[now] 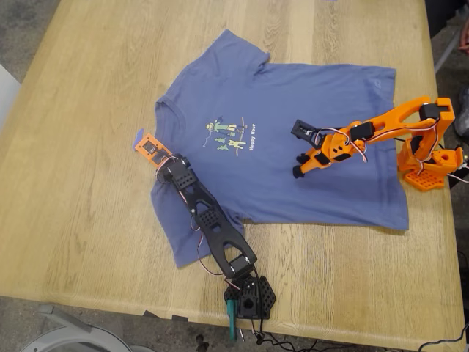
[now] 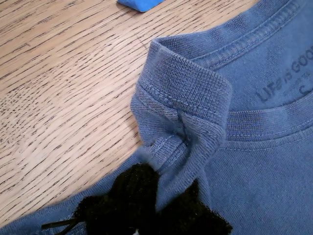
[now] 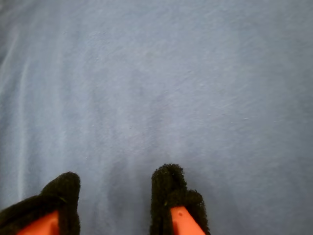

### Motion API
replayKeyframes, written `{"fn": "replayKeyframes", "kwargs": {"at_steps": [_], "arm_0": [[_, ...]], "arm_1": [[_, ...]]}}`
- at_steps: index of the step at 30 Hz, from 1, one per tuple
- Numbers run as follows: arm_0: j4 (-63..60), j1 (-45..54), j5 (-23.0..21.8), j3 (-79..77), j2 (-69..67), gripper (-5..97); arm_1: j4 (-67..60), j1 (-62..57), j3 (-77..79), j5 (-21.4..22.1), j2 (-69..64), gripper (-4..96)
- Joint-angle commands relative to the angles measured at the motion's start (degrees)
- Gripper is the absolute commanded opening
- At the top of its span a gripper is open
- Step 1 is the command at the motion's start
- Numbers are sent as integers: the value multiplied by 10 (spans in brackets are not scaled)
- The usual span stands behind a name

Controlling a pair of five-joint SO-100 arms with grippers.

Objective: Fold a T-shirt

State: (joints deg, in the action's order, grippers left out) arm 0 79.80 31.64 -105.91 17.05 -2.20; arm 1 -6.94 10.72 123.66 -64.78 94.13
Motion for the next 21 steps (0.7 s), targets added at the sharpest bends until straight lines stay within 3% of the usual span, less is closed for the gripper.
{"fn": "replayKeyframes", "kwargs": {"at_steps": [1,21], "arm_0": [[-1,-47,-6,24,13,-1],[-1,-47,-5,24,-11,-1]], "arm_1": [[12,4,-25,4,2,276],[76,58,-29,42,-112,273]]}}
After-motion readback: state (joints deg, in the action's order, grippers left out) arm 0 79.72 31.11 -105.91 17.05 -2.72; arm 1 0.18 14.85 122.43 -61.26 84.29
